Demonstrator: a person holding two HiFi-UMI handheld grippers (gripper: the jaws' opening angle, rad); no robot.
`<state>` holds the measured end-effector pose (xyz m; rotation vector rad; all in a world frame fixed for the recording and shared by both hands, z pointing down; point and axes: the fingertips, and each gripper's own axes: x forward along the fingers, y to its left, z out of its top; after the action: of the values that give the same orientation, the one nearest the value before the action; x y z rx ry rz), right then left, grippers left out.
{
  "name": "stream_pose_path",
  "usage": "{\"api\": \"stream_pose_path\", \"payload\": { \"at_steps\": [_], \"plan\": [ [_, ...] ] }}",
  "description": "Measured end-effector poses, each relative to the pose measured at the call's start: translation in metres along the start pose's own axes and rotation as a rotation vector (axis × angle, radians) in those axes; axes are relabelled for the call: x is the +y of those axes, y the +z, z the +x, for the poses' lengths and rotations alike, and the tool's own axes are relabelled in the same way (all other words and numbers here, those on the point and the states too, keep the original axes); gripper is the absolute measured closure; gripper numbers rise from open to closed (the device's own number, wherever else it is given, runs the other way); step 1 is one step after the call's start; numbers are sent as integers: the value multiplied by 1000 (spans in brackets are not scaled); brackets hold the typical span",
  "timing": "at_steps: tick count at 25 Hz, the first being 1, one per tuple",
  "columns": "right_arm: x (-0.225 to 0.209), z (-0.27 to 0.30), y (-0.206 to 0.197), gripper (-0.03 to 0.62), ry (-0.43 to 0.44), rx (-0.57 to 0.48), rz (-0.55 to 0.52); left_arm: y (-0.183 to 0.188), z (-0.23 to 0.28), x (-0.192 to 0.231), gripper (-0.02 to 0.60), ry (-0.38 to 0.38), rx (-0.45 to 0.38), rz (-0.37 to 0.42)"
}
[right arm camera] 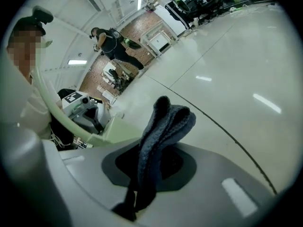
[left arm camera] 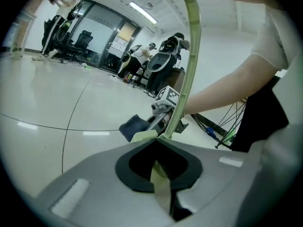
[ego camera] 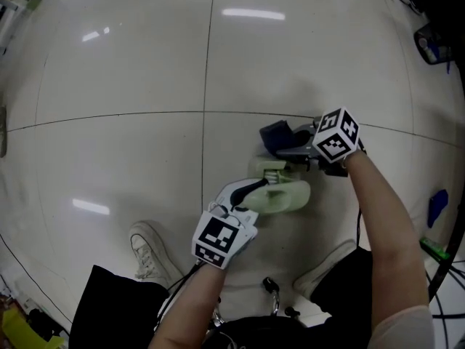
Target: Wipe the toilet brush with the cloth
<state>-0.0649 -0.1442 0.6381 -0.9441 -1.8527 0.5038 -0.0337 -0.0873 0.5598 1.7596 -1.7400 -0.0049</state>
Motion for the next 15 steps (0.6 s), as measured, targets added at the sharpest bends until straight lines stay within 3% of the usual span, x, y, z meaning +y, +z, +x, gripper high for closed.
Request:
{"api": "stream_pose_path", "payload": {
  "at_steps": [3,8,12,15],
  "plan": [
    [-5,-12,-3,528,-30,21,-26,1,-1,1,575,0,-13,-15],
    [34,11,67,528,76,-173,-118,1,-2,1,575,-14,-32,-35],
    [65,48,83,528,151,-124,-232,2,-1,1,575,-15,-38,-44],
    [43,51,69,528,107,-86,-173,2,-1,1,575,-11,-40,-44]
  ]
}}
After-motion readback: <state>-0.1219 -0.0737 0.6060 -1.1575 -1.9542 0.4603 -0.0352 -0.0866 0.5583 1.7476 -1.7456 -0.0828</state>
